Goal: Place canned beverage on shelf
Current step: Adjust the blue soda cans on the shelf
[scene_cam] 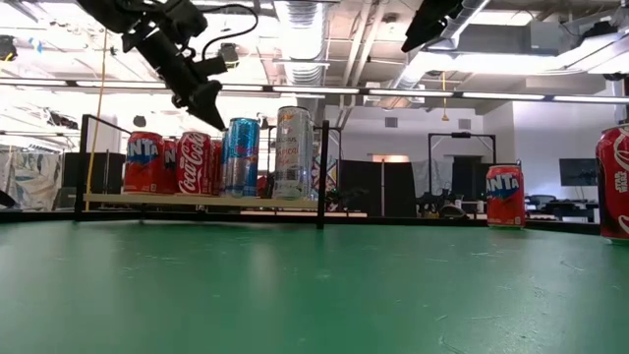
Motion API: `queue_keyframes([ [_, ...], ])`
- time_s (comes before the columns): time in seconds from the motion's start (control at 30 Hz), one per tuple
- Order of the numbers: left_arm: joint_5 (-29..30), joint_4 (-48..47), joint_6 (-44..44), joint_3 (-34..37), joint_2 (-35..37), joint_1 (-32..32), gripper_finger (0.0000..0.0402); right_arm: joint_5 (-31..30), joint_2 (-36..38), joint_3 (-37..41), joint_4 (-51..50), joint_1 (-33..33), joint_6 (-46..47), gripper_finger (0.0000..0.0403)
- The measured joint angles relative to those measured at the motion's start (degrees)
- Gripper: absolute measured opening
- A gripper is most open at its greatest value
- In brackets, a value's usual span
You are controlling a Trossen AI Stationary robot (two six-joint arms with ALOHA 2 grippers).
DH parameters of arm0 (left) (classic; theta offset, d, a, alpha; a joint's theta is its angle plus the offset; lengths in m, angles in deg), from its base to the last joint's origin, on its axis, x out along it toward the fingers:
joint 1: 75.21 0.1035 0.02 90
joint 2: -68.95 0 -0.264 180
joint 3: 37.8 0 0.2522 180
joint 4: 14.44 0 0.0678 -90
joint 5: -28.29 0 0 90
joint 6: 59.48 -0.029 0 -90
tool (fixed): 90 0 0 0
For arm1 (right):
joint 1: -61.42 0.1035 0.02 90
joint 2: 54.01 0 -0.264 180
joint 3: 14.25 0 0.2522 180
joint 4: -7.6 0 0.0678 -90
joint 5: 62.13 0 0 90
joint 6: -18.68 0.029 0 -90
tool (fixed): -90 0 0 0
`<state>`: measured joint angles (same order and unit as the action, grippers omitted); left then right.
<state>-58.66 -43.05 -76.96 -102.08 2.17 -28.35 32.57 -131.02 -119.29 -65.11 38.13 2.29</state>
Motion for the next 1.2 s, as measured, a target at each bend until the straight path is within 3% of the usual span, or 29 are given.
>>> queue_keyframes([
  [0.43, -2.6, 1.8, 0.3, 0.0, -4.6, -0.1, 0.0000, 0.0, 0.0, 0.0, -0.1, 0.0, -0.2, 0.0328],
  [0.83, -5.7, 1.9, 1.7, 0.0, -4.7, -0.6, 0.0000, 0.0, 0.0, 0.0, -0.1, 0.0, -0.6, 0.0328],
  [1.2, -2.7, 2.1, 1.6, 0.0, -3.7, -0.6, 0.0000, 0.0, 0.0, 0.0, -0.4, 0.0, -0.2, 0.0328],
])
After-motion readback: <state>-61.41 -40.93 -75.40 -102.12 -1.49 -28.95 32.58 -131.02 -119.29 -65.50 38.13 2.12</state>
